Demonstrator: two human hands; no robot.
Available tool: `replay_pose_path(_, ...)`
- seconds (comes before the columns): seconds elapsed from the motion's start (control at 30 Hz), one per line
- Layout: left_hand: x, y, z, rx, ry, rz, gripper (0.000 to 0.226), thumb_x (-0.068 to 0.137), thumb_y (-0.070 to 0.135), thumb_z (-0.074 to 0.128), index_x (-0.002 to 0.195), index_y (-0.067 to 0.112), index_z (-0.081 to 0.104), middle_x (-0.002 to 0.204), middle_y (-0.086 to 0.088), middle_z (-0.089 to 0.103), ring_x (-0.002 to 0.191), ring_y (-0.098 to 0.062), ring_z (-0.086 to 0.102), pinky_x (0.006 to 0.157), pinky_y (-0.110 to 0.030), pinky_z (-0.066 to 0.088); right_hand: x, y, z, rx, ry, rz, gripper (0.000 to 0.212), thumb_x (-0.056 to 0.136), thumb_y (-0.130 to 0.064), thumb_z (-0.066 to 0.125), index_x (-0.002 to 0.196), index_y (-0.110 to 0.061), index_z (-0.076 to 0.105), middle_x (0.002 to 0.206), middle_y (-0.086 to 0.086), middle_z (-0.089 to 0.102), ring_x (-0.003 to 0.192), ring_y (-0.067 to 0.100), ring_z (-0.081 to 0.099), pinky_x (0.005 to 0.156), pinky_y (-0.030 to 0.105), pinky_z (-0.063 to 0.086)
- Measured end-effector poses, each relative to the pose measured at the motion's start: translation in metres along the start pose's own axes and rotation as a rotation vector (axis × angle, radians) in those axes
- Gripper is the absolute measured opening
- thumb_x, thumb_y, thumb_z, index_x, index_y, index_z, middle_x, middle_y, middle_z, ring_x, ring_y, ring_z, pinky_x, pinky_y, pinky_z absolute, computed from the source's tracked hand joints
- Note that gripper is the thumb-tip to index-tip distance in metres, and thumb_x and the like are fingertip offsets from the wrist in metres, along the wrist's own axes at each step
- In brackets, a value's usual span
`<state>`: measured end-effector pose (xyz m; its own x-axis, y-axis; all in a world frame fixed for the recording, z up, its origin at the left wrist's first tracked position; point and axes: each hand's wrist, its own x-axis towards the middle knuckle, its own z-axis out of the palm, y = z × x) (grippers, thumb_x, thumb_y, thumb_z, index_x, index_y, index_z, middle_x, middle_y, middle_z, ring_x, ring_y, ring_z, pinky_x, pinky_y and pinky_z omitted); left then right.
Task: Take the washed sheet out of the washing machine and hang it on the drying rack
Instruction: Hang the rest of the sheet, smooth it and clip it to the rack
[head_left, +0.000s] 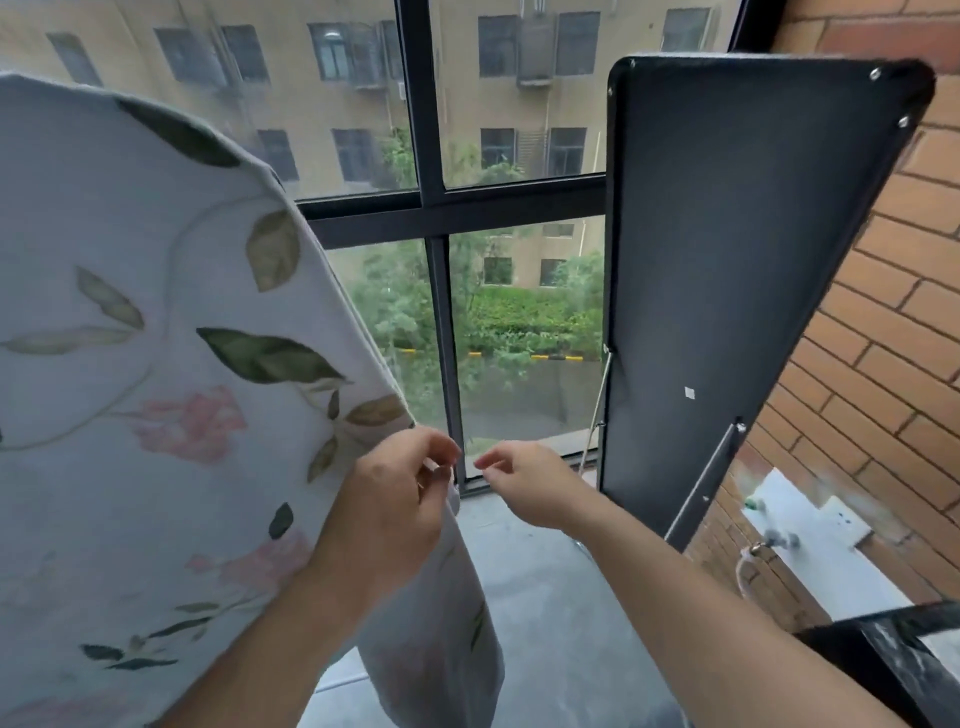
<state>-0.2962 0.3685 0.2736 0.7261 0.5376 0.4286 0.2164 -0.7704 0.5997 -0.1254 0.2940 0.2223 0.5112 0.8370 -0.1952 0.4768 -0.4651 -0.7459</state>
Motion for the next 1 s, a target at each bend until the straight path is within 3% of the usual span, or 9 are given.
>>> replay_pose_path(0.07, 0.01, -0.005, 0.013, 0.047, -0.014, 0.032, 0.032, 0.08, -0.007, 0.064, 0.094, 0.022, 0.067, 0.089, 0.014, 0.063, 0.083, -0.004, 0.06, 0.075, -0.021, 0.05, 0.033, 0.005, 0.007, 0.035, -0.08, 0.037, 0.028, 0.093, -0.017, 0.044, 0.104, -0.023, 0.069, 0.078, -0.006, 0.062, 0.061, 0.011, 0.055, 0.051, 0.023, 0.043)
replay_pose_path(0.13, 0.016, -0.01, 0.022, 0.097, -0.032, 0.033, 0.034, 0.08, -0.009, 0.064, 0.096, 0.021, 0.067, 0.094, 0.014, 0.062, 0.087, -0.002, 0.058, 0.077, -0.014, 0.046, 0.063, 0.006, 0.015, 0.06, -0.147, 0.047, 0.021, 0.087, -0.018, 0.046, 0.086, -0.024, 0.066, 0.077, -0.005, 0.058, 0.066, 0.013, 0.053, 0.055, 0.023, 0.041)
replay_pose_path(0.2, 0.025, -0.017, 0.037, 0.148, -0.029, 0.005, 0.036, 0.079, -0.01, 0.061, 0.097, 0.021, 0.065, 0.096, 0.012, 0.061, 0.087, -0.006, 0.059, 0.076, -0.019, 0.047, 0.096, 0.01, 0.024, 0.133, -0.266, 0.078, 0.014, 0.08, -0.022, 0.047, 0.078, -0.018, 0.059, 0.079, 0.003, 0.056, 0.07, 0.02, 0.052, 0.062, 0.027, 0.04)
replay_pose_path(0.37, 0.05, -0.029, 0.068, 0.253, 0.09, -0.128, 0.034, 0.076, -0.004, 0.055, 0.096, 0.022, 0.061, 0.096, 0.009, 0.059, 0.083, -0.012, 0.061, 0.068, -0.033, 0.051, 0.182, 0.02, 0.045, 0.211, -0.762, 0.253, 0.038, 0.091, -0.039, 0.051, 0.113, -0.011, 0.066, 0.114, 0.015, 0.068, 0.077, 0.027, 0.067, 0.067, 0.031, 0.055)
replay_pose_path(0.53, 0.077, -0.032, 0.106, 0.4, 0.275, -0.405, 0.02, 0.08, 0.005, 0.052, 0.089, 0.019, 0.063, 0.091, 0.009, 0.059, 0.075, -0.011, 0.062, 0.068, -0.028, 0.049, 0.23, 0.032, 0.044, 0.384, -1.167, 0.434, 0.034, 0.089, -0.038, 0.063, 0.109, -0.01, 0.059, 0.097, 0.013, 0.067, 0.083, 0.03, 0.066, 0.087, 0.038, 0.055)
replay_pose_path(0.7, 0.096, -0.023, 0.131, 0.445, 0.386, -0.713, 0.014, 0.088, 0.018, 0.05, 0.091, 0.029, 0.058, 0.094, 0.017, 0.055, 0.086, -0.008, 0.057, 0.078, -0.026, 0.045, 0.259, 0.034, 0.024, 0.462, -1.164, 0.616, 0.016, 0.087, -0.02, 0.068, 0.09, -0.008, 0.058, 0.064, 0.005, 0.058, 0.071, 0.024, 0.062, 0.079, 0.036, 0.054)
replay_pose_path(0.8, 0.098, -0.017, 0.141, 0.487, 0.42, -0.797, 0.005, 0.09, 0.026, 0.061, 0.093, 0.03, 0.059, 0.093, 0.016, 0.057, 0.086, -0.01, 0.058, 0.076, -0.031, 0.05, 0.269, 0.036, 0.006, 0.57, -1.175, 0.634, 0.014, 0.084, -0.015, 0.069, 0.088, -0.006, 0.06, 0.063, 0.005, 0.054, 0.067, 0.023, 0.056, 0.07, 0.033, 0.053)
replay_pose_path(0.9, 0.103, -0.008, 0.148, 0.538, 0.415, -0.814, 0.026, 0.077, 0.034, 0.074, 0.099, 0.03, 0.059, 0.097, 0.015, 0.059, 0.089, -0.011, 0.059, 0.077, -0.035, 0.053, 0.274, 0.035, -0.018, 0.684, -1.29, 0.539, 0.023, 0.079, -0.021, 0.075, 0.094, -0.007, 0.064, 0.079, 0.006, 0.05, 0.066, 0.022, 0.057, 0.066, 0.031, 0.053)
replay_pose_path(1.0, 0.109, 0.005, 0.151, 0.587, 0.43, -0.825, 0.054, 0.068, 0.06, 0.069, 0.112, 0.032, 0.053, 0.107, 0.015, 0.056, 0.1, -0.011, 0.058, 0.085, -0.033, 0.049, 0.27, 0.019, -0.04, 0.724, -1.425, 0.29, 0.034, 0.077, -0.024, 0.079, 0.101, -0.012, 0.058, 0.082, 0.005, 0.046, 0.069, 0.02, 0.053, 0.067, 0.031, 0.045)
